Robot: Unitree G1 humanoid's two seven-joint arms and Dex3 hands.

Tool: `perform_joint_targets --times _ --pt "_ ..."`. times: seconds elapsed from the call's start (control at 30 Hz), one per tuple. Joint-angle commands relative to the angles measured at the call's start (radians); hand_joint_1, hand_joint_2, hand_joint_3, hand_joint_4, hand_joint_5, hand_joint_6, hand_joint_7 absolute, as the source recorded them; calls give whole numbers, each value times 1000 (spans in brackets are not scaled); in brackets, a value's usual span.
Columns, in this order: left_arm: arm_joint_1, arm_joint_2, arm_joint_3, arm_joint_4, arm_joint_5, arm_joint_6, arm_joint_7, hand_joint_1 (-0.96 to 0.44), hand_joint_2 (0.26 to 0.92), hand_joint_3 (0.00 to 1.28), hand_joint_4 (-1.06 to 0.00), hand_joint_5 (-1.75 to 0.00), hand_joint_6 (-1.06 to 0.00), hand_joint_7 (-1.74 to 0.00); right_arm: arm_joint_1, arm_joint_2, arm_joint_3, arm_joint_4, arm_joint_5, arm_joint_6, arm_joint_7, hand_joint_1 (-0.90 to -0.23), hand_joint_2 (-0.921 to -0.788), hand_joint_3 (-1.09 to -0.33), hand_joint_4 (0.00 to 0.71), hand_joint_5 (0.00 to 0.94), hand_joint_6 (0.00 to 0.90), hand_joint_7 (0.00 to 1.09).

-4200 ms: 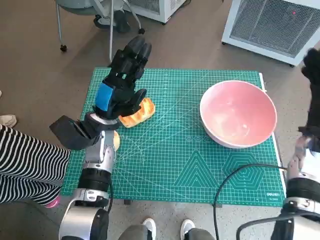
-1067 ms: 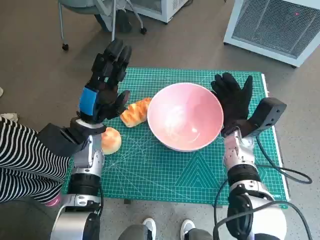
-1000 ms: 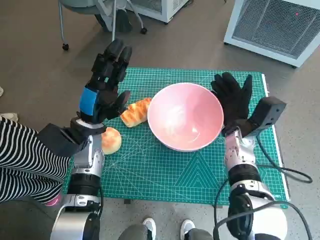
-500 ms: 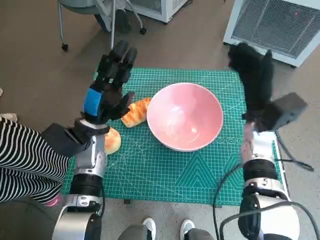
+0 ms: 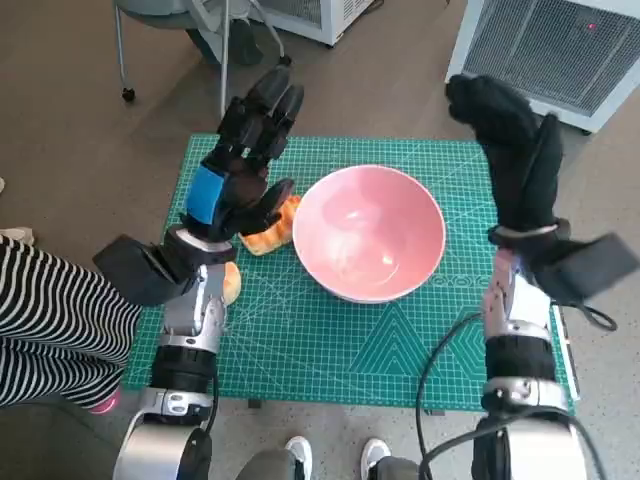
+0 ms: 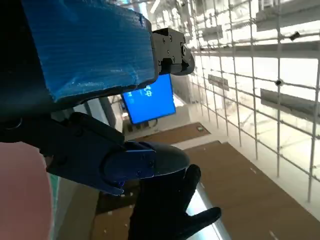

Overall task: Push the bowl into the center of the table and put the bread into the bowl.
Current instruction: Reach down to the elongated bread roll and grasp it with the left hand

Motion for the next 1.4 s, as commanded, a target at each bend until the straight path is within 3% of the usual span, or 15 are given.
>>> perform_joint_targets --times 0.03,0.23,0.33,0.4,0.5,0.6,0.7,0.87,1.4 --pt "-30 3 -9 -27 -10 24 -22 -654 921 439 -89 -1 1 -440 40 -13 32 -44 -28 1 -2 -749 -921 -674 157 9 58 452" --pt "-48 47 2 -15 11 22 -37 -652 921 410 -87 -1 1 -445 45 -23 44 -61 -35 2 -15 -763 -921 -683 155 4 28 490" --pt "-55 116 -4 -24 92 45 -9 -635 910 308 -89 -2 1 -432 46 -24 43 -65 -37 8 -21 -768 -921 -684 156 5 24 499" --pt "-50 198 -24 -71 204 114 26 -593 867 237 -86 -1 1 -404 46 -23 42 -66 -33 14 -24 -769 -921 -684 157 5 22 504" --pt "-52 347 -72 -184 436 319 59 -488 792 134 -58 0 -9 -313 49 -22 41 -69 -33 21 -30 -770 -921 -683 158 5 21 508" --pt "-57 412 -100 -250 558 460 62 -345 721 46 -22 0 -46 -175 49 -21 40 -68 -33 26 -35 -771 -921 -682 159 5 19 512" --pt "-73 455 -123 -303 624 618 22 -259 690 18 -6 1 -77 -115 49 -22 40 -67 -36 31 -43 -769 -921 -682 159 5 18 516" --pt "-101 474 -137 -296 624 716 -28 -229 682 8 0 1 -110 -87 49 -22 39 -63 -36 34 -48 -763 -921 -682 161 5 16 521" --pt "-165 451 -284 -165 680 818 -64 -311 688 5 1 1 -152 -52 52 -14 34 -81 -10 66 -51 -751 -921 -682 163 4 14 534"
